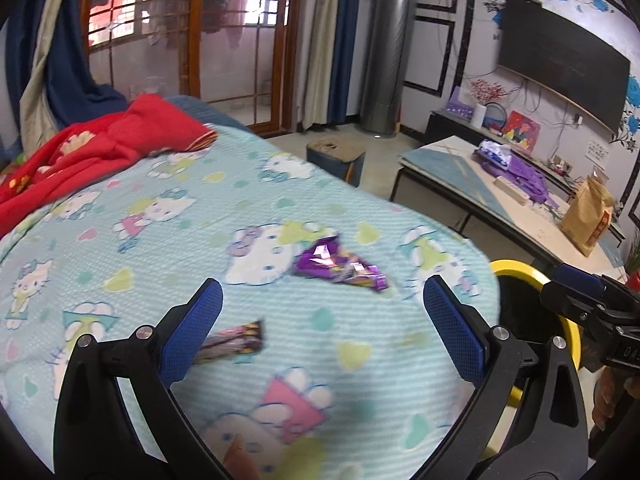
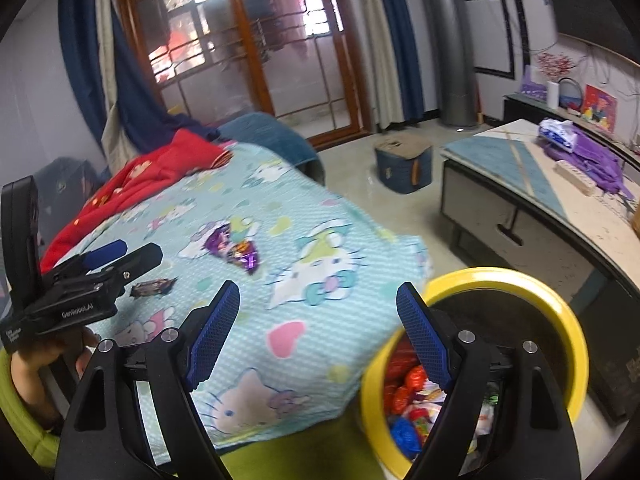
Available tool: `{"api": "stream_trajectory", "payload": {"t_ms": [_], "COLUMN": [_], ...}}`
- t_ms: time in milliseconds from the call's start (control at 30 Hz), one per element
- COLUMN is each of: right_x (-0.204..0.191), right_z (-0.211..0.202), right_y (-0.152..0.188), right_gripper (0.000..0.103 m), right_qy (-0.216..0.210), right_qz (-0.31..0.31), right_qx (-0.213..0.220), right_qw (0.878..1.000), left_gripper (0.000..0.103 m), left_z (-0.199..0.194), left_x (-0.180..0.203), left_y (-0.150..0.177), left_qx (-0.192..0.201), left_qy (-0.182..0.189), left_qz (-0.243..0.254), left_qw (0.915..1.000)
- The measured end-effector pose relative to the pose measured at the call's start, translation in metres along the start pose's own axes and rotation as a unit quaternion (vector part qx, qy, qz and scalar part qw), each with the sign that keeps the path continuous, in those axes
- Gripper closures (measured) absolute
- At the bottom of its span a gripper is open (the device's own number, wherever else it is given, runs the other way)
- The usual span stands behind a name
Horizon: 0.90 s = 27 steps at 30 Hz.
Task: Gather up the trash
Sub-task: 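Move both tools back over the chocolate bar and purple wrapper on the bed, then grasp the chocolate bar with the left tool while the right tool grasps the purple wrapper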
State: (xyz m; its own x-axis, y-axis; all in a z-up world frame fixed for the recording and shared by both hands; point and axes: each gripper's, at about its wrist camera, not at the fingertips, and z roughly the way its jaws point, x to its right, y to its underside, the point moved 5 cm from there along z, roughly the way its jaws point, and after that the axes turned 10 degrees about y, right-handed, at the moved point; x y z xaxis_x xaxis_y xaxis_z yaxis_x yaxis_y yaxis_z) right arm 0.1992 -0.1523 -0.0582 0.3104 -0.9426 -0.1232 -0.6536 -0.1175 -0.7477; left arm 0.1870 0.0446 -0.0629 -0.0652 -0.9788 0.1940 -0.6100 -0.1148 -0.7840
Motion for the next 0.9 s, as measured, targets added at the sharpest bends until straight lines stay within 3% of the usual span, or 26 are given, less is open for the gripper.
{"api": "stream_trajectory", "payload": {"t_ms": [433, 500, 567, 633, 900], "right_x": [-0.058, -0.065, -0.070, -0.075, -0.092], "right_z": [0.055, 0.066, 0.076, 0.085, 0.118], "right_y": [-0.015, -0.017, -0.018, -0.017, -0.018], "right_gripper": [0.025, 0.025, 0.025, 0.025, 0.025], "right_qy": [-0.017, -0.018, -0.018, -0.019, -0.011], "right_qz": [-0.048, -0.054, -0.059, -0.063, -0.080], "right_qx": [-0.029, -0.036, -0.044, -0.051, -0.070], "right_qw": [0.998, 0.998, 0.997, 0.997, 0.994], "left_gripper": [0.011, 0.017, 0.028, 0.032, 0.034], "left_z": [0.003, 0.005, 0.008, 0.012, 0.023], "left_x": [-0.052, -0.058, -0.065, -0.069, -0.074], "left_y": [0.015, 0.019, 0.023, 0.027, 0.040], "left_qx": [-0.067, -0.074, -0.083, -0.094, -0.114], "left_qy": [0.021, 0.019, 0.019, 0.020, 0.054], "left_qz": [0.032, 0.040, 0.043, 0.042, 0.033], "left_qw": [0.9970, 0.9963, 0.9954, 0.9945, 0.9915]}}
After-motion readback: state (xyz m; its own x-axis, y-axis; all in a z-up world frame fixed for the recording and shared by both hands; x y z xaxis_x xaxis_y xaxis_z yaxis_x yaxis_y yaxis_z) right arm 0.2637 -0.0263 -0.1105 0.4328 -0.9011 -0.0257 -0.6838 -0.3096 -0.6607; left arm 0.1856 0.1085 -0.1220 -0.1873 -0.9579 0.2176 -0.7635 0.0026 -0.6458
